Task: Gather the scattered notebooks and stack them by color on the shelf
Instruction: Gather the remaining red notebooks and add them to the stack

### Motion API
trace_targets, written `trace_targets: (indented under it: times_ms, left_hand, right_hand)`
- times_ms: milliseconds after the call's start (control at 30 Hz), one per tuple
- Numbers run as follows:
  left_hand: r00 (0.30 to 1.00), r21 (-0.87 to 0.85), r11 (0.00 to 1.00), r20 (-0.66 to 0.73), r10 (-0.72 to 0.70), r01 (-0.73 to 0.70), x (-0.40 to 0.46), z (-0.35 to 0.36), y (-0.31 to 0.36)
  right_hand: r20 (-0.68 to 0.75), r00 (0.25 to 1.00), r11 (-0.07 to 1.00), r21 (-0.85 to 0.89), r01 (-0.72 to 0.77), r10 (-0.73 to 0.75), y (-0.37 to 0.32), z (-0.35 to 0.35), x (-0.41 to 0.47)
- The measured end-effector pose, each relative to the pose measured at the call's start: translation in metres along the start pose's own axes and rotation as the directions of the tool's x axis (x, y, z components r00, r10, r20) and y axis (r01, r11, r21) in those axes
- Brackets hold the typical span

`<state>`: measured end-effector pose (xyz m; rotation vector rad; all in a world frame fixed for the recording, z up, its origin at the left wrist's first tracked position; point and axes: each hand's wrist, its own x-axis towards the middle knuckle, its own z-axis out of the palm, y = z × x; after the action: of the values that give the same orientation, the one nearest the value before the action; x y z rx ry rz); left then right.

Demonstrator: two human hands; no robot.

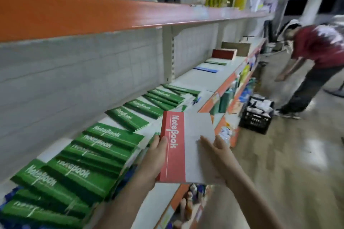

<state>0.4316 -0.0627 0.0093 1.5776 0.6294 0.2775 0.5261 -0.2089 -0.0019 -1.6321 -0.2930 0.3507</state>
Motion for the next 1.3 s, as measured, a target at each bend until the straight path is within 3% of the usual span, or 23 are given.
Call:
trace_targets:
  times_ms: [233,500,867,1300]
  left_hand:
    - [0.983,-0.021,0.997,0.174,-0.063,0.068,0.030,0.125,0.007]
    - [0.960,-0.062,0.991,0.263,-0.099,0.119,0.062,0.217,0.003]
    - [0.945,-0.042,0.995,0.318,-0.077,0.096,0.145,0.304,0.014]
    - [0.921,-0.084,0.995,0.390,-0.008,0.045,0.325,0.415,0.089]
  right_hand:
    - [-0.169,0.976,0.990,-0.002,-0.139,0.136,0.025,-0.120,0.028]
    - [-0.210,0.956,0.976,-0.024,-0.216,0.207,0.045,-0.199,0.058]
    - [-0.261,0.939,0.975,0.043,-0.219,0.223,0.060,-0.266,0.141]
    - [-0.310,0.937,0.987,0.049,-0.156,0.164,0.035,-0.347,0.339]
